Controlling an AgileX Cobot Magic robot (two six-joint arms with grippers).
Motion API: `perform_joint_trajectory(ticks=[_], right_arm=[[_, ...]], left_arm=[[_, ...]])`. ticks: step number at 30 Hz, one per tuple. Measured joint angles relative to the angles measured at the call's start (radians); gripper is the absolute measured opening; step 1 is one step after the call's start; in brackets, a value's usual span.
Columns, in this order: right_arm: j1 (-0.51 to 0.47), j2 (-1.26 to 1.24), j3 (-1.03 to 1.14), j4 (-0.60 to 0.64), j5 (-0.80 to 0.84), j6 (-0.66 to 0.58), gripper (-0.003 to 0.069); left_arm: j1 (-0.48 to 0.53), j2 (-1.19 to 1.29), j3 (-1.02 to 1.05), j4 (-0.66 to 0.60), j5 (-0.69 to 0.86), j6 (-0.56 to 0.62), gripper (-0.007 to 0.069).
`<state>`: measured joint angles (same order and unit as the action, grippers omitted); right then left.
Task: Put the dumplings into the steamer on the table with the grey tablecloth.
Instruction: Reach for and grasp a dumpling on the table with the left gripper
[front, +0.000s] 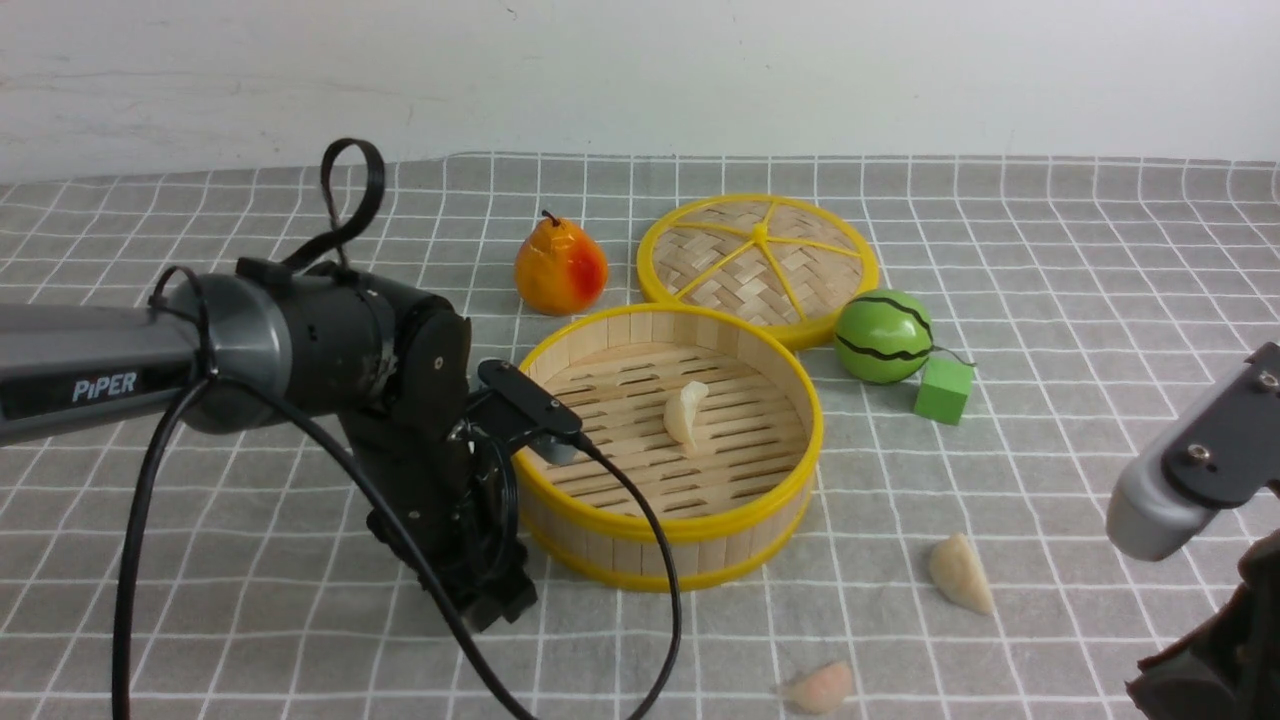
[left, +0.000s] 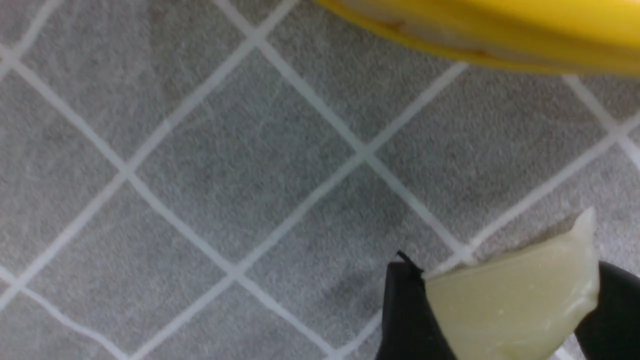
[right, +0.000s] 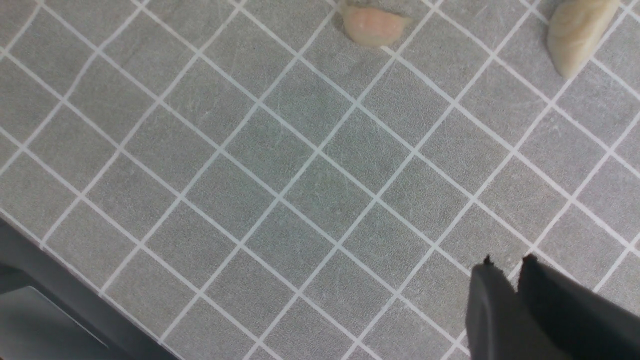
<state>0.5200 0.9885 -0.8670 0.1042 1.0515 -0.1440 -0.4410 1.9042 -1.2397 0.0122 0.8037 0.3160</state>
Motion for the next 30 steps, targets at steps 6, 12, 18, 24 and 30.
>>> perform_joint_trajectory(ticks=[6,12,18,24,30], right_arm=[[0.000,0.000,0.000,0.000,0.000,0.000,0.0092],[0.000,0.000,0.000,0.000,-0.005,0.000,0.0095],[0.000,0.000,0.000,0.000,-0.023,0.000,0.0095],[0.000,0.000,0.000,0.000,-0.023,0.000,0.0095],[0.000,0.000,0.000,0.000,-0.023,0.000,0.0097]], left_arm=[[0.000,-0.053,-0.063,0.002,0.105,-0.021,0.0157],[0.000,-0.107,-0.201,-0.001,0.196,-0.119,-0.0014],[0.001,-0.110,-0.296,0.022,0.264,-0.206,-0.0014],[0.001,-0.114,-0.276,0.049,0.354,-0.240,-0.0014],[0.010,-0.160,-0.100,0.028,0.265,-0.236,-0.0014]])
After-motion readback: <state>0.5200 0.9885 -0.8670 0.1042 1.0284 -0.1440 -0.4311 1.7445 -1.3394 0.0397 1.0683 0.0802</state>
